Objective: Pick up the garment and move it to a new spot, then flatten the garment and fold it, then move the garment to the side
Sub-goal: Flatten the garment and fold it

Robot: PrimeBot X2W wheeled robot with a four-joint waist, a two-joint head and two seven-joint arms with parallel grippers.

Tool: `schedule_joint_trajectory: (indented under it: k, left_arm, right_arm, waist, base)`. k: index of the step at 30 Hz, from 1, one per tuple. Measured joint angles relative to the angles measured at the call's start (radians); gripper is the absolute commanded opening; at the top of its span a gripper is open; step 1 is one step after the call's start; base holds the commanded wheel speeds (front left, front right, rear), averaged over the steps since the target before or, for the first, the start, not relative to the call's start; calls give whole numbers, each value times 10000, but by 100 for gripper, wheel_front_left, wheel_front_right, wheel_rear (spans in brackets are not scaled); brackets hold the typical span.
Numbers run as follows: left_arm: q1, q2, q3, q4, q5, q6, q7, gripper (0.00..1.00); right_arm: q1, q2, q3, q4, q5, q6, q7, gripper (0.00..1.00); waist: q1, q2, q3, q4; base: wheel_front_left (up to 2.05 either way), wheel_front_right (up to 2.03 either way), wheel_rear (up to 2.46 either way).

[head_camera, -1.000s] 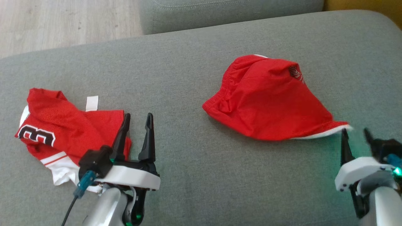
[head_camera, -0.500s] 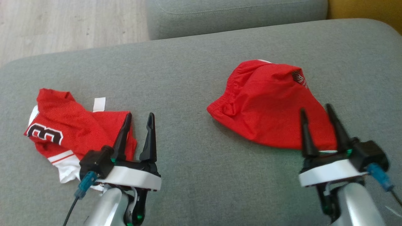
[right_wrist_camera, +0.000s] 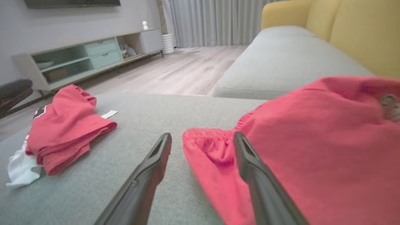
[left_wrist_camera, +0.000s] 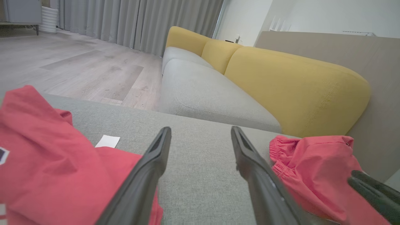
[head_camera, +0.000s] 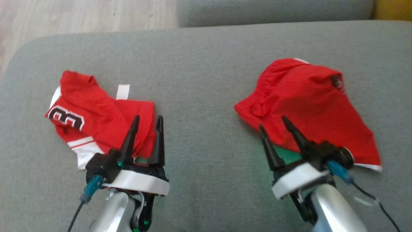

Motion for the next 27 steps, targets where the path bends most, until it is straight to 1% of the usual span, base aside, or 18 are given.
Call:
schedule_joint_trajectory:
  k: [2,7,11,16,17,18,22,27]
  left_arm:
    - [-35,-13,-50,12,2,-81,2,100]
    - [-122,-138,-153,67,2,-88,2,100]
    - [-287,-196,-230,96,4,-165,2,100]
    - [-302,-230,-219,111,19,-173,2,100]
    - [-302,-238,-215,117,35,-174,2,100]
    - [-302,-242,-209,128,82,-174,0,100]
    - [-302,-247,-67,153,90,-173,0,100]
    - [-299,-245,-59,261,90,-176,2,100]
  right_arm:
    - [-453,-8,265,487,-130,0,219,100]
    - [-1480,-23,545,1724,-675,0,443,100]
    - [-1995,-44,368,2955,-951,0,731,100]
    - [-2555,-82,102,4140,-1020,0,658,100]
    - [-2673,-94,178,4324,-855,0,627,87]
    - [-2784,-102,309,4466,-679,0,583,0]
    - [-3045,-123,1243,4510,646,0,134,0]
    - [-3079,-138,2543,4038,1808,0,-150,0]
  waist:
    - [1,0,142,172]
    - [1,0,414,636]
    - [1,0,575,970]
    - [1,0,722,1158]
    - [1,0,732,1163]
    - [1,0,737,1153]
    - [1,0,719,1033]
    - [1,0,572,856]
  base:
    - [0,0,0]
    - [0,0,0]
    - [0,0,0]
    - [0,0,0]
    - [0,0,0]
    - [0,0,0]
    - [0,0,0]
    - [0,0,0]
